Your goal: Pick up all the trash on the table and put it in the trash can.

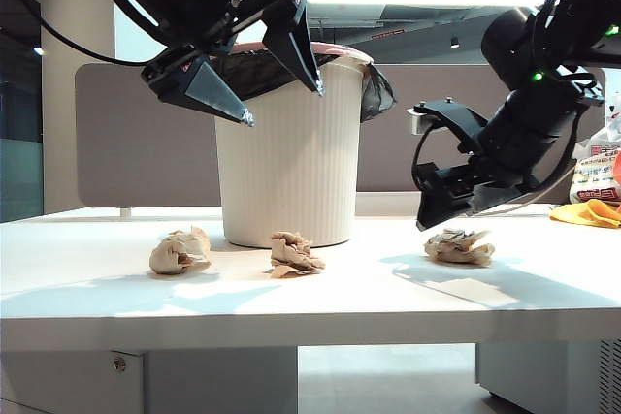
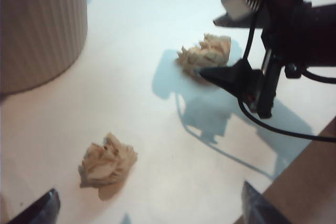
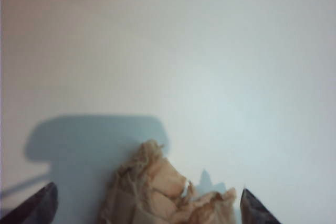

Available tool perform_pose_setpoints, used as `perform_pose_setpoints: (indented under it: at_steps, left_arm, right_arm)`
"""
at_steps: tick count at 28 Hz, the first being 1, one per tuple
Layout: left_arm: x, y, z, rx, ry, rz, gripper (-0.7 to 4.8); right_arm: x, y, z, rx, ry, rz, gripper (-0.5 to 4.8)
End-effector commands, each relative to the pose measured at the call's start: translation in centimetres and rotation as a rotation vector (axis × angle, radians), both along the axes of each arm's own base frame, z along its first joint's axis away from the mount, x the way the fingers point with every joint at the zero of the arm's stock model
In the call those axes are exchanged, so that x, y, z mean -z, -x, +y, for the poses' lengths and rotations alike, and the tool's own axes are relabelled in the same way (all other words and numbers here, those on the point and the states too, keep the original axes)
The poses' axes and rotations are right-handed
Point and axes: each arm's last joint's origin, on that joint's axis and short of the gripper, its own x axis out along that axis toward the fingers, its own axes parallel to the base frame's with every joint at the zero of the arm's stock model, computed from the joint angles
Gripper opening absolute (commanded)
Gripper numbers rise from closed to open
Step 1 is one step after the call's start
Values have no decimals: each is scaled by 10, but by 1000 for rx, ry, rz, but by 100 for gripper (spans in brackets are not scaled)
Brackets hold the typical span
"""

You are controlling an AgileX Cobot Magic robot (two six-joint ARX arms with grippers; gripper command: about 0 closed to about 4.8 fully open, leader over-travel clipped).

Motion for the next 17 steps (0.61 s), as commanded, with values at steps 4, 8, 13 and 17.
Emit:
perform_pose_setpoints:
  at_steps: [4, 8, 13, 17]
  left_arm:
    - [-2, 1, 0, -3, 14, 3, 479]
    - [-2, 1, 1, -8, 5, 7, 479]
    - [-2, 2, 1, -8, 4, 11, 479]
    - [-2, 2, 1, -7, 5, 12, 479]
  right_arm:
    - [20, -5, 3, 16, -34, 61, 435]
    - [27, -7, 3, 46, -50, 76, 349]
    - [26, -7, 2, 57, -41, 74, 15]
    - [10, -2, 3, 49, -50, 49, -6]
